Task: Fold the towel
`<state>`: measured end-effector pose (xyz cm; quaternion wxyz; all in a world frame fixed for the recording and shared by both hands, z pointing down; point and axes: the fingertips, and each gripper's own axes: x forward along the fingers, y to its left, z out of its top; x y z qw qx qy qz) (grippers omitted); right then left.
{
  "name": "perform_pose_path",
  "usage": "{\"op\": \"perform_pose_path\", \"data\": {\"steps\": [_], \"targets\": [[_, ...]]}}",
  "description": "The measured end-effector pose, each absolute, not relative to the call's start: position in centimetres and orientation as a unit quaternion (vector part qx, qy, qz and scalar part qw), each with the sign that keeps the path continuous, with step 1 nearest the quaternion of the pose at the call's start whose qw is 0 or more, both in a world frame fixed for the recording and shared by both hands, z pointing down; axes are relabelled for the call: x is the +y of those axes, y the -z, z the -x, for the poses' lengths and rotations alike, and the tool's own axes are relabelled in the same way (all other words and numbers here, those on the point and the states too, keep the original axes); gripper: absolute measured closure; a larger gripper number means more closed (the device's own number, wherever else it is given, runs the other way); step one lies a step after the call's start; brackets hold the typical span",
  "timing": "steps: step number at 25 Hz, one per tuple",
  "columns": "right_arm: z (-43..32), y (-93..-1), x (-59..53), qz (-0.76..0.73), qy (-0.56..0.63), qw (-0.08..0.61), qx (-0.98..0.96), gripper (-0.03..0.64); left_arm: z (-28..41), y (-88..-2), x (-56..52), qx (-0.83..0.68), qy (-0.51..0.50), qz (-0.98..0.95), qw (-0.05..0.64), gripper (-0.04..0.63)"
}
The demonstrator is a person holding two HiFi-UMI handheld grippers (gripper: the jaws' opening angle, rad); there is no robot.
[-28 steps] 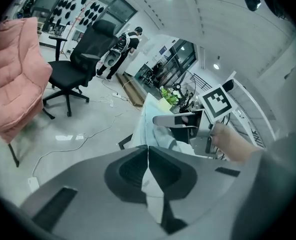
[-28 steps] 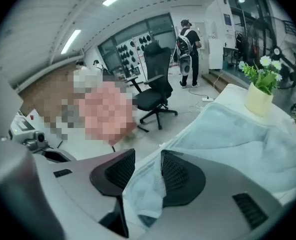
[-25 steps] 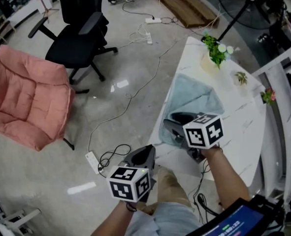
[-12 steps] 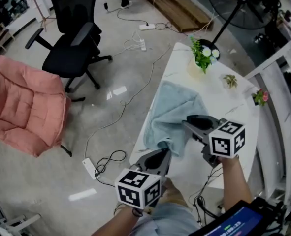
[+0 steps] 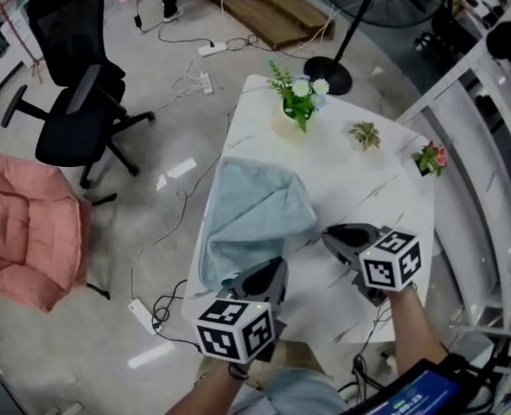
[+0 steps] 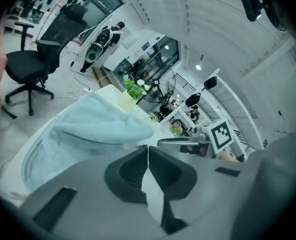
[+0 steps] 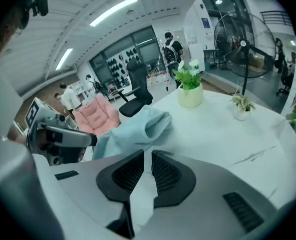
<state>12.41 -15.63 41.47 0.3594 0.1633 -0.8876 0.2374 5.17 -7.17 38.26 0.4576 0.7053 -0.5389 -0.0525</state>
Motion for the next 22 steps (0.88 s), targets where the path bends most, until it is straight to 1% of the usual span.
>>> {"op": "perform_pose_path", "data": {"steps": [5,8,10,13,15,18,22], "targets": [[-10.0,-44.8,-15.1,-0.109,-0.234,0.390,-0.884,0.555,-2.1,-43.9,-6.2,-0.578,-0.025,-0.651,0.491,0.584],[-7.8,-45.3,-15.7,-0.085,-0.231,0.391,-0.887,0.558,-1.2,-46.5,-4.4,-0.586,-0.055,-0.622,0.516,0.584],[-6.2,-44.5,-16.5,-0.080,-0.245,0.369,-0.893,0.568,-0.8,-47.2,-3.3,-0.588,-0.053,-0.610,0.529,0.584],[-3.2,-42.4,-18.1,-0.079,-0.267,0.323,-0.905,0.568,-0.3,-47.7,-2.7,-0.590,-0.037,-0.598,0.541,0.584],[-1.0,-41.5,-19.2,-0.084,-0.264,0.305,-0.911,0.566,-0.1,-47.7,-2.5,-0.590,-0.027,-0.595,0.546,0.584],[2.1,-41.4,-20.9,-0.096,-0.245,0.299,-0.917,0.560,0.2,-47.6,-2.5,-0.588,-0.017,-0.593,0.550,0.585],[5.7,-43.8,-22.9,-0.096,-0.225,0.317,-0.916,0.555,0.4,-47.8,-2.5,-0.587,-0.004,-0.591,0.554,0.585]]}}
